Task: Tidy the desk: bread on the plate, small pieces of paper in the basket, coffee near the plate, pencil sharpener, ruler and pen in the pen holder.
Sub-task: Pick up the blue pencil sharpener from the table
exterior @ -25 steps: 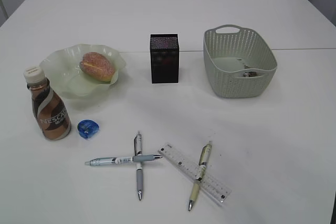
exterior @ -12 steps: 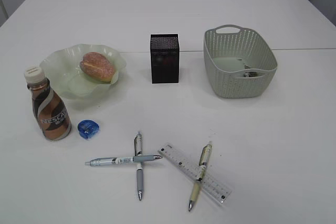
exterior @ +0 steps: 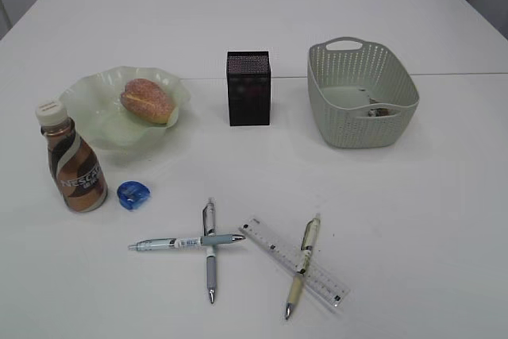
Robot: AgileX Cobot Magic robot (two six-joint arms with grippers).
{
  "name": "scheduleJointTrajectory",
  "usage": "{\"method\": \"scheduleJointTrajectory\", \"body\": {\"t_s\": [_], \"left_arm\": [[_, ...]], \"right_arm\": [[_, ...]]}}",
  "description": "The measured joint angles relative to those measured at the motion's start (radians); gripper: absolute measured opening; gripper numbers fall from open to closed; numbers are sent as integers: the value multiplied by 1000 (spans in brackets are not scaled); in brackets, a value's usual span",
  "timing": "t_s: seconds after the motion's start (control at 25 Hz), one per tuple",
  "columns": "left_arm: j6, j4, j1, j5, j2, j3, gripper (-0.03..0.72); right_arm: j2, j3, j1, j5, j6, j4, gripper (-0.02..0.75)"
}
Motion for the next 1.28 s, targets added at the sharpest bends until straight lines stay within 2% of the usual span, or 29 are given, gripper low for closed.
{"method": "scheduleJointTrajectory", "body": {"t_s": [0.2,0.44,0.6,0.8,1.12,1.28], "left_arm": [[2,-10,0,0,0,0,424],[4,-6,0,0,0,0,424],[4,2,0,0,0,0,424],[4,4,0,0,0,0,424],[6,46,0,0,0,0,424],[6,57,0,0,0,0,424]], "right_arm": [[-64,325,0,5,-33,17,505],[-100,569,0,5,-44,37,505],[-100,712,0,-80,-82,97,505],[-156,923,0,-297,-154,176,505],[-373,1415,0,-883,-206,227,501],[-412,1602,0,-1071,-209,303,463]]}}
